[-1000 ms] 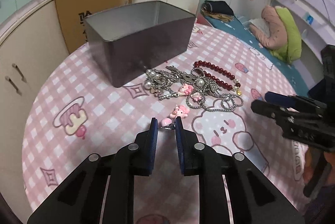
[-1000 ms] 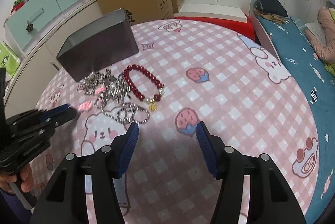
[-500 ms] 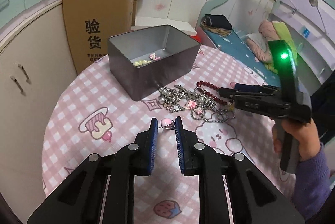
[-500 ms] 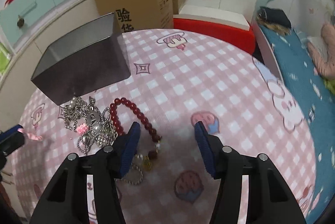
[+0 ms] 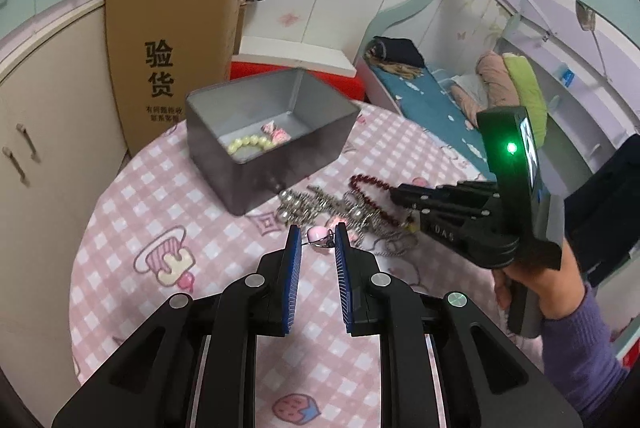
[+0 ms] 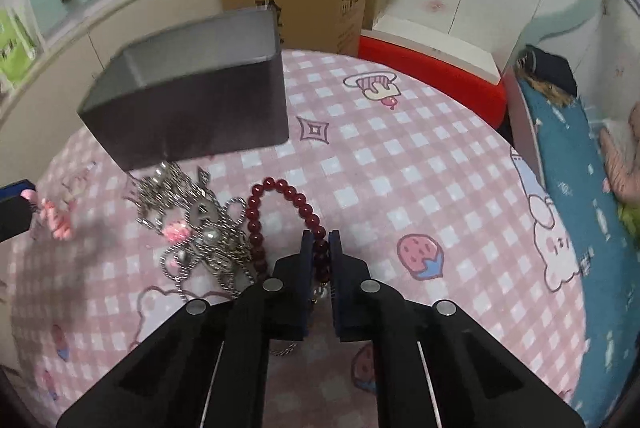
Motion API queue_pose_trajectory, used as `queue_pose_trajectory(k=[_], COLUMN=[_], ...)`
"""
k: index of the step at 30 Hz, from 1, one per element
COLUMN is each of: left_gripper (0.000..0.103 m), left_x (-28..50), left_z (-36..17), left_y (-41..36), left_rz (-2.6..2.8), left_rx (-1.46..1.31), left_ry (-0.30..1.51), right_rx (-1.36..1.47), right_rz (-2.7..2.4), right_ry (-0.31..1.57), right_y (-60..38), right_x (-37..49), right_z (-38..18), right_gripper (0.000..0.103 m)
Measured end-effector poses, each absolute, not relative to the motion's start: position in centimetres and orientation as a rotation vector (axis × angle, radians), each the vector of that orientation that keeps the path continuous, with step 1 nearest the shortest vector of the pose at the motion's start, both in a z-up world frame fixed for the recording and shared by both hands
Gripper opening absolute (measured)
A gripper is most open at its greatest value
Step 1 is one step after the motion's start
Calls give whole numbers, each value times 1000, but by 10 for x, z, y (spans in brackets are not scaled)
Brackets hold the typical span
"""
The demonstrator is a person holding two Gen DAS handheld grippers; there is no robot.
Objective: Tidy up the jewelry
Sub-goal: 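Grasp the red bead bracelet with the right tool while the left tool carries the charm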
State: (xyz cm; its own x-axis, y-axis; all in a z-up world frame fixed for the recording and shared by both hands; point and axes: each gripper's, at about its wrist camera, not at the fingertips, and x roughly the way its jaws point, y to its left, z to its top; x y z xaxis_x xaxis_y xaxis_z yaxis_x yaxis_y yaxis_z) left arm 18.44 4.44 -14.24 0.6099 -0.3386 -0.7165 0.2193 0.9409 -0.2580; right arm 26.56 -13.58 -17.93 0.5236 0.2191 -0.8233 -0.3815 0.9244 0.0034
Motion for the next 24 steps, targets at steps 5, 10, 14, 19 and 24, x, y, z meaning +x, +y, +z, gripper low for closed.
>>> queue_pose_trajectory(k=[5,10,14,19,24], left_gripper=[18,18,18,18,18], left_x=[194,210,228,258,285], left_z=[-118,-86,-63,-49,-56], left_y=[36,30,30,41,50], left_rz=[-368,-402,-404,-375,-326], left_rx=[-120,-81,-59,-64,-50], left_ry=[818,768,743,745,785], right_rx=[-130,-117,-105,-99,-97], right_rz=[387,417,432,451,471], right_ry=[900,841,800,751,728], right_y=[-142,-138,-132,-116,-94], right_x=[257,253,253,260,275], right_z=[-147,-108,-83,-57,-43], right_gripper=[7,7,7,7,7])
